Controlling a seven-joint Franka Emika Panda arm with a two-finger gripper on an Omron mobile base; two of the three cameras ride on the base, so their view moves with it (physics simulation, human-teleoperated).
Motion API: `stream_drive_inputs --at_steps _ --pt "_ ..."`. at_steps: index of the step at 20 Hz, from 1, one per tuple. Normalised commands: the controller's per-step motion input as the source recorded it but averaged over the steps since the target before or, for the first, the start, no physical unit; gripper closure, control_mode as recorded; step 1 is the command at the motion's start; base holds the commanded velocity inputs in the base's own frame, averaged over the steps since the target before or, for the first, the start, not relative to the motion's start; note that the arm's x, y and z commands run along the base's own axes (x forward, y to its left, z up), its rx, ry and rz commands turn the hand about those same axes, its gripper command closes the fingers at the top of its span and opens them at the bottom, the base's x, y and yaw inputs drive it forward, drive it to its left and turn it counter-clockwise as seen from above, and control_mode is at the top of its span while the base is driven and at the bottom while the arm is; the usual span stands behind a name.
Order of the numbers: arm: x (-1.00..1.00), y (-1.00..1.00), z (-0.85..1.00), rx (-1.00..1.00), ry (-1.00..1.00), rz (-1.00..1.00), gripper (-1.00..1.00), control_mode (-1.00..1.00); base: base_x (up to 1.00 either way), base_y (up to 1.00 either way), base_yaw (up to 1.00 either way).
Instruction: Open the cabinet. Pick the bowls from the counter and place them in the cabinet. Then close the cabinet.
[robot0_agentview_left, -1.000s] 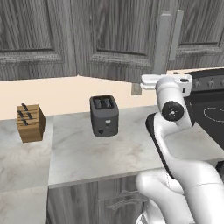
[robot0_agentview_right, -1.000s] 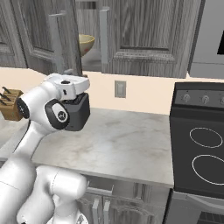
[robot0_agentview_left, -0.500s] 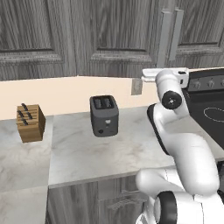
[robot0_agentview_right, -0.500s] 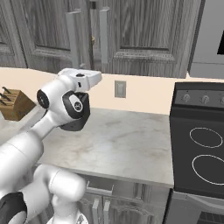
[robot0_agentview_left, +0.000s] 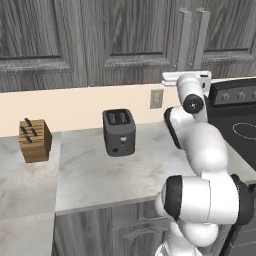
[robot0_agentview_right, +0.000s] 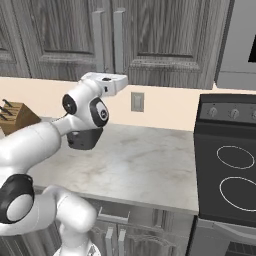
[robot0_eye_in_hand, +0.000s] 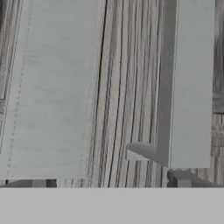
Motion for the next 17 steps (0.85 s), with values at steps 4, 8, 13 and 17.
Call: stream_drive_inputs --at_steps 4,8,13,17 --pt "0.85 0.00 -0.26 0.00 0.00 0.00 -1.00 -1.00 0.00 0.00 0.00" --pt "0.98 0.02 -0.30 0.00 0.00 0.00 -1.00 -1.00 0.00 0.00 0.00" --pt "1.00 0.02 -0.25 0.00 0.00 0.00 -1.00 -1.00 0.00 0.00 0.00" --pt "1.00 0.00 -0.19 0.00 0.01 0.00 -1.00 -1.00 0.00 0.00 0.00"
